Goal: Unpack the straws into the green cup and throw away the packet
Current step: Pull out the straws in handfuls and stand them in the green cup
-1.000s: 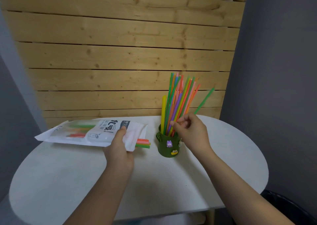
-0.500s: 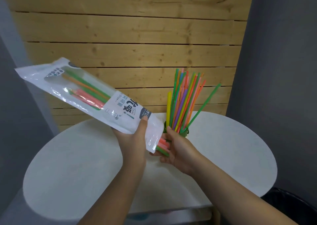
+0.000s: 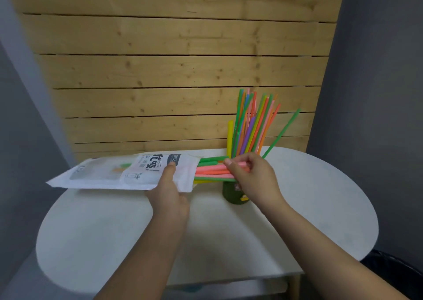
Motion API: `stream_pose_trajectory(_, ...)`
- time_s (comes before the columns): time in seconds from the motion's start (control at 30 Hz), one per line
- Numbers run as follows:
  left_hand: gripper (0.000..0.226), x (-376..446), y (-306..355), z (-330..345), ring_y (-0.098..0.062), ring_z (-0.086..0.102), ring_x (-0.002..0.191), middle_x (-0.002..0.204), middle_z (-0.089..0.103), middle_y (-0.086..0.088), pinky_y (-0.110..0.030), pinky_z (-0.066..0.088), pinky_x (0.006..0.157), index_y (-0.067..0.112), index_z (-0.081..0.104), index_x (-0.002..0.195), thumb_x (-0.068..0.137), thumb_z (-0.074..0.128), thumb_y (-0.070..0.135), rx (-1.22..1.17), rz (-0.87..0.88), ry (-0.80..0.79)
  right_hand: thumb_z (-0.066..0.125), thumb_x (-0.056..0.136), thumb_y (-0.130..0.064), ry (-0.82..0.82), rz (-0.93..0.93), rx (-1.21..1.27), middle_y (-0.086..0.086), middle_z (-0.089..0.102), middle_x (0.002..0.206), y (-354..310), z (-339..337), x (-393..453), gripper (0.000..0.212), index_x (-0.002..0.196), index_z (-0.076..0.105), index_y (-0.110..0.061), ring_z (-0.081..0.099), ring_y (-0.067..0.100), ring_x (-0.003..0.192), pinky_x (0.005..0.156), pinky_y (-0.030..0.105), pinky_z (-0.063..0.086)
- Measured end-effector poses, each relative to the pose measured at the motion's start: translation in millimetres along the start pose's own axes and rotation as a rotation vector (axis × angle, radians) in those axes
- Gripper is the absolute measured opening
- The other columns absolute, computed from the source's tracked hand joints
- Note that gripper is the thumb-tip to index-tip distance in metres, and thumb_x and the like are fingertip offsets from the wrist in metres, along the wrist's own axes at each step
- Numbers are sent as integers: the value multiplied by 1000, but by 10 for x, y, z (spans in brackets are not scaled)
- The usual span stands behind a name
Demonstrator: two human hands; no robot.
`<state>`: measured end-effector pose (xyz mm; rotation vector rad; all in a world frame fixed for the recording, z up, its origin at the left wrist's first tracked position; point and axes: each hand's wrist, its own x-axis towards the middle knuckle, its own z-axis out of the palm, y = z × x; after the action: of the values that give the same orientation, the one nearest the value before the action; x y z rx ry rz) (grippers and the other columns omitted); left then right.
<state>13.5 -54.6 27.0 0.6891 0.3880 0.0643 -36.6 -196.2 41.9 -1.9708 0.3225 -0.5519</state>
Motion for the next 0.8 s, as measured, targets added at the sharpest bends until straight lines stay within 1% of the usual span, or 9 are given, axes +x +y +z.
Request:
stream_pose_trajectory(0.1,52,6,3,2,-21,64,117,132,64,-5,-38,53,98,13,52,137,88,63,2,-26,-82,7,69,80,-38,56,17,176,-5,60,64,-32,-15,-10,24,85,62,-15,59,13,56,50,23,49)
stream_pose_trajectory(0.2,47,-6,13,19,-23,62,120,133,63,-8,-40,50,102,10,52,135,90,61,2,-50,-127,20,69,81,-36,81,136,513,-11,50,45,-17,0,-36,22,86,63,-14,46,5,39,39,22,42)
stream_pose_trajectory(0.27,48,-21,20,31,-22,64,115,133,63,-6,-38,55,90,10,52,136,90,61,2,-47,-129,29,68,81,-36,66,216,750,-8,45,47,-1,45,-64,25,91,62,-14,40,8,41,40,22,36)
stream_pose_trajectory(0.37,49,-33,5,38,-17,66,92,128,64,-5,-26,57,55,11,53,135,89,61,-1,-31,-124,43,74,71,-37,35,321,987,-4,51,66,-7,166,-99,37,99,62,-17,47,9,58,53,23,38)
stream_pose_trajectory(0.4,48,-34,-6,40,-17,66,89,127,64,-5,-26,56,54,11,53,135,89,61,-1,-28,-128,46,76,64,-39,19,344,1023,-4,53,71,-12,202,-110,44,101,63,-18,49,8,64,56,24,38)
stream_pose_trajectory(0.5,47,-41,-29,44,-21,64,97,131,64,-7,-32,55,75,9,53,134,89,61,-2,-16,-137,47,76,55,-48,-56,370,1030,-10,57,75,-21,300,-138,53,102,63,-27,51,6,73,61,23,38)
stream_pose_trajectory(0.57,46,-52,-37,53,-21,64,98,130,64,-7,-30,54,70,9,54,133,88,60,-2,-11,-128,43,72,65,-54,-64,395,936,-11,58,80,-26,338,-141,48,107,61,-32,52,8,77,64,25,39)
stream_pose_trajectory(0.67,48,-66,-49,55,-24,65,110,130,64,-8,-33,55,77,9,55,134,88,60,-2,-3,-118,28,64,79,-53,29,435,768,-9,58,81,-41,334,-104,36,108,65,-32,53,10,76,62,26,42)
stream_pose_trajectory(0.8,50,-46,-42,44,-25,63,119,133,63,-8,-33,52,89,10,52,137,89,59,-2,-34,-91,8,70,74,-48,149,479,797,-6,70,80,-85,245,-38,32,95,69,-24,64,11,77,60,25,47)
